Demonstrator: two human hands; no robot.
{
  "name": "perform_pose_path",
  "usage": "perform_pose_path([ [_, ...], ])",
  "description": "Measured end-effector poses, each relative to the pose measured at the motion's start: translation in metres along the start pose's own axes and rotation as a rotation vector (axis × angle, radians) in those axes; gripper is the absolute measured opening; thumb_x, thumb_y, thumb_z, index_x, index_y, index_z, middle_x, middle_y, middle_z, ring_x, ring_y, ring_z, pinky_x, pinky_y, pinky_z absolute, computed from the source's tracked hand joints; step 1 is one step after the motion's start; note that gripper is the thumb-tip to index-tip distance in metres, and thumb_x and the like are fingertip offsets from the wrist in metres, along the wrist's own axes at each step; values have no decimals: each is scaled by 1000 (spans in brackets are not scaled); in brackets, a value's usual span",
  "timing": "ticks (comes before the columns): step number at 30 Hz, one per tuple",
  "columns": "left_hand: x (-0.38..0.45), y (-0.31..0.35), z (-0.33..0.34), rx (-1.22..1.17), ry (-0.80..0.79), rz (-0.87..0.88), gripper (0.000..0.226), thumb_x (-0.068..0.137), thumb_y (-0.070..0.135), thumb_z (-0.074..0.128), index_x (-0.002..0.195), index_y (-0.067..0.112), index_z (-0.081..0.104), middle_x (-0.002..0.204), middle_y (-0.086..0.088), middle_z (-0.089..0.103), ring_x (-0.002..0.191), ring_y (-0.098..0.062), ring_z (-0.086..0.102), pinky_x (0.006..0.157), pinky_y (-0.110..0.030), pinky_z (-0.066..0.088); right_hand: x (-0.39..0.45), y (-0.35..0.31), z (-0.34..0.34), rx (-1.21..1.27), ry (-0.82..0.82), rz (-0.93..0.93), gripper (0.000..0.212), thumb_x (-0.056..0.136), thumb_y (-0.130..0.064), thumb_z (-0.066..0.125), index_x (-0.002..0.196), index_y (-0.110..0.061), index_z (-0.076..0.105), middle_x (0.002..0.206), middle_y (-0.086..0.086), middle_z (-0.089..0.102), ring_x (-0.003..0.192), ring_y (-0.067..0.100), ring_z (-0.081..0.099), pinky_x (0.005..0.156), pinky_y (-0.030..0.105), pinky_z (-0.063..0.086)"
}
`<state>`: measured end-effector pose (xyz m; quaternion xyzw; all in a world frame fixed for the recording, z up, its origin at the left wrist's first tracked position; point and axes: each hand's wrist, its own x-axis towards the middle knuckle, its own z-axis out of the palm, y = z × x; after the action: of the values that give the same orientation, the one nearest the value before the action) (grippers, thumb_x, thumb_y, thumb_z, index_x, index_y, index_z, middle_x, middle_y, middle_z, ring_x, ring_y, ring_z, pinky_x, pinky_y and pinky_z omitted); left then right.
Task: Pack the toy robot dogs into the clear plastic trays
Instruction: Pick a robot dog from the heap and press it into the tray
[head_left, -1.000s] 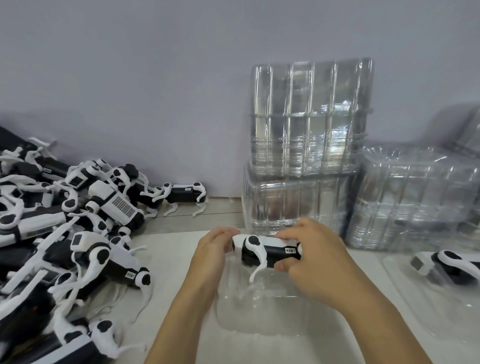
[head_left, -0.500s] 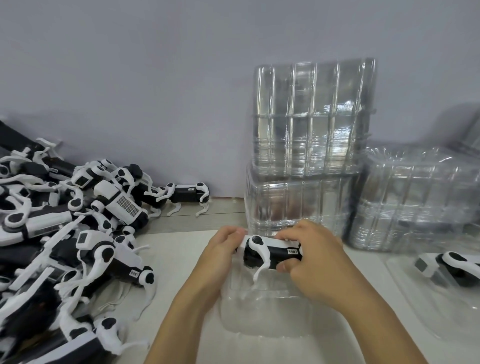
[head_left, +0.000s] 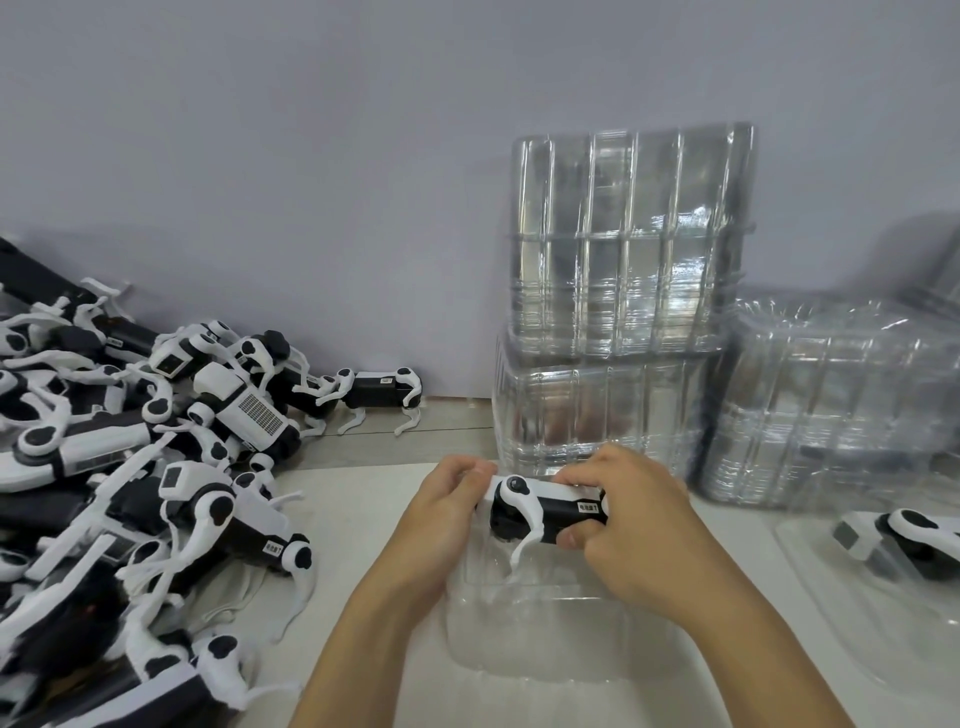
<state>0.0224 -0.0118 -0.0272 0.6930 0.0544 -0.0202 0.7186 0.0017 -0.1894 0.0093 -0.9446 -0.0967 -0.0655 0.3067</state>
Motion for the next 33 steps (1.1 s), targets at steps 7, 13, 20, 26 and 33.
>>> perform_pose_path([
  [7, 1, 1, 1, -104, -8, -22, 15, 95, 21, 58, 95, 12, 70, 87, -2, 70, 76, -14, 66, 74, -33, 49, 1, -1, 1, 24, 29, -1, 31, 77, -16, 80, 101, -35, 73, 95, -15, 53, 91, 6, 45, 95, 40, 39],
  [13, 2, 1, 1, -94, 0, -34, 11, 97, 21, 60, 97, 14, 69, 91, -4, 67, 76, -17, 64, 75, -35, 49, 2, 0, 1, 20, 19, -11, 31, 79, -17, 80, 103, -35, 73, 93, -17, 50, 92, 6, 45, 95, 40, 39],
  [20, -1, 3, 0, -26, -14, -12, 11, 100, 23, 59, 102, 16, 68, 103, -6, 64, 96, -22, 62, 95, -45, 49, 2, 1, 6, -68, 54, -12, 26, 78, -19, 78, 101, -30, 72, 96, -16, 51, 96, 9, 44, 92, 35, 33],
  [26, -2, 5, -2, -26, -27, -23, 11, 100, 20, 60, 106, 18, 69, 106, -5, 63, 102, -23, 60, 106, -50, 44, 0, 1, 1, -47, 20, -12, 26, 80, -15, 78, 101, -29, 75, 95, -13, 51, 93, 10, 45, 94, 38, 40],
  [33, 0, 4, -2, -27, -32, -32, 13, 99, 11, 59, 108, 14, 68, 96, -2, 59, 92, -20, 58, 105, -48, 45, 0, 0, 0, -91, 3, 14, 28, 81, -11, 76, 104, -27, 75, 102, -8, 52, 96, 13, 44, 94, 36, 36],
])
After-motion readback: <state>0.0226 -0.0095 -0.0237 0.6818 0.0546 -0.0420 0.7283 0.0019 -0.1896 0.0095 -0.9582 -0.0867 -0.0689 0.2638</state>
